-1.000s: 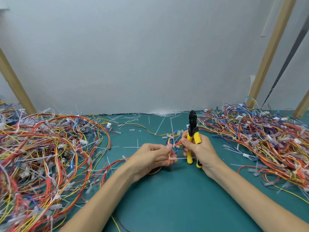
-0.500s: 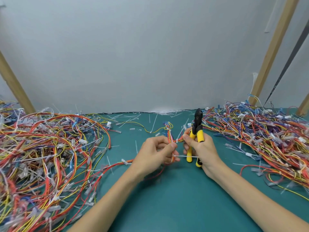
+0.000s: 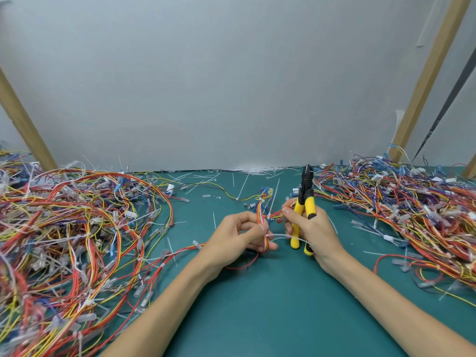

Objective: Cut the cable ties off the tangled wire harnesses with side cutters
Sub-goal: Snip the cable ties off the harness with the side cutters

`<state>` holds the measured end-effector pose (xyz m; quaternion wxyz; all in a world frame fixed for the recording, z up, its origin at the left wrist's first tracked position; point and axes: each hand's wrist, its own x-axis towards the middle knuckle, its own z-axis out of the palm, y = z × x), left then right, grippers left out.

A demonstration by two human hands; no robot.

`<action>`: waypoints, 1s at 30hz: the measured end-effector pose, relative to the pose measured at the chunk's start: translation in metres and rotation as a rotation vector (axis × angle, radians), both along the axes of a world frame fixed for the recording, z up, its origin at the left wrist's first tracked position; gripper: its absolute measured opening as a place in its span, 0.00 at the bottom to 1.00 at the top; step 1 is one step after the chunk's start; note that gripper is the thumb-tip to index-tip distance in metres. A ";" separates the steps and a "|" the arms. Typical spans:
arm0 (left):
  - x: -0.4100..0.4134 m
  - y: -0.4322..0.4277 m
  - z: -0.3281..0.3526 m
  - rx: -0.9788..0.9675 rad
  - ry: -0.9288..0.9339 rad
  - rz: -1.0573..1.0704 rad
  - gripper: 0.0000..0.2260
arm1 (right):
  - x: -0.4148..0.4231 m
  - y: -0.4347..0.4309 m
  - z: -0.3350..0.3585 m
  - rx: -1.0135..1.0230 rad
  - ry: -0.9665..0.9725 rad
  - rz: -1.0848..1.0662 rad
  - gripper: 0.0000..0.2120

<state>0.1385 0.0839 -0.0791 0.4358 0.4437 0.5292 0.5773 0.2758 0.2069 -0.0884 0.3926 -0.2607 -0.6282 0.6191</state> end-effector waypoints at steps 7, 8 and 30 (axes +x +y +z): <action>0.001 0.004 -0.003 0.002 -0.082 0.095 0.06 | 0.007 0.002 0.002 -0.104 0.037 0.072 0.10; 0.001 0.004 -0.003 0.011 -0.081 0.108 0.06 | 0.008 0.002 0.002 -0.082 0.028 0.091 0.12; -0.011 0.006 -0.009 0.111 -0.038 0.434 0.07 | 0.008 -0.011 0.007 0.418 -0.283 -0.119 0.10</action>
